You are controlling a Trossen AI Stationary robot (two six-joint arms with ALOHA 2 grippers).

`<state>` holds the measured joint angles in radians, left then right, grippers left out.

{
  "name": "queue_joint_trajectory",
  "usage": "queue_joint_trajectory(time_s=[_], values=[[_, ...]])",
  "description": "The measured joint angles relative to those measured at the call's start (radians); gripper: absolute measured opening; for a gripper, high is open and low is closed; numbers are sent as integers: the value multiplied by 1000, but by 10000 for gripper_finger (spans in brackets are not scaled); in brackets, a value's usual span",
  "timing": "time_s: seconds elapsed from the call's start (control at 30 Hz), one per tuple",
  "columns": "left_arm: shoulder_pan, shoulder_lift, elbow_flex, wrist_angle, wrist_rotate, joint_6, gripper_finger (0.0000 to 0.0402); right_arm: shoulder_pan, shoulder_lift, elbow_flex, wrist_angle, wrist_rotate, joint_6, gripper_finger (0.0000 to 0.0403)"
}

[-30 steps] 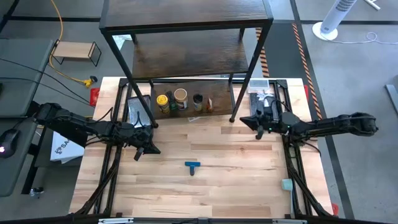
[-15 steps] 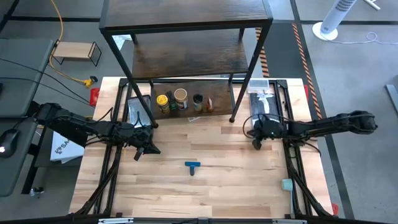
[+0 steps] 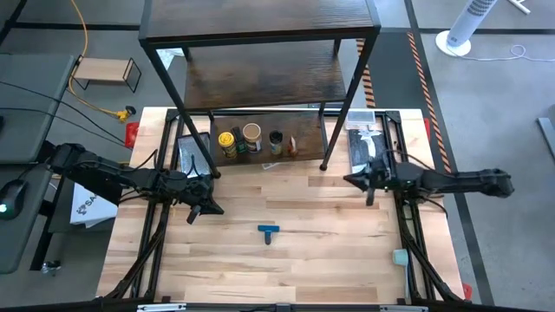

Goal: Shelf spices
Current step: Return to Home Position

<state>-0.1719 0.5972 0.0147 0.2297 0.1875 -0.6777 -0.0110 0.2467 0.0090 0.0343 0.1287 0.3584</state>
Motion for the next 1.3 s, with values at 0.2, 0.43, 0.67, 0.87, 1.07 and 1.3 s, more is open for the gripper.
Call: queue_joint_trajectory(time_s=[0.2,0.43,0.67,0.87,1.07,1.3], values=[[0,-4,0,-2,0,0,1,0,-210,0,1,0,0,0],[0,-209,0,-63,0,0,1,0,-236,0,24,0,0,0],[1,-499,-1,-88,-3,0,1,0,-233,0,3,0,0,0],[-3,-593,-1,-19,-5,0,1,0,-233,0,3,0,0,0],[-5,-594,-1,0,-9,0,1,0,-232,0,5,0,0,0],[-6,-594,-1,-33,-14,0,1,0,-232,0,3,0,0,0]])
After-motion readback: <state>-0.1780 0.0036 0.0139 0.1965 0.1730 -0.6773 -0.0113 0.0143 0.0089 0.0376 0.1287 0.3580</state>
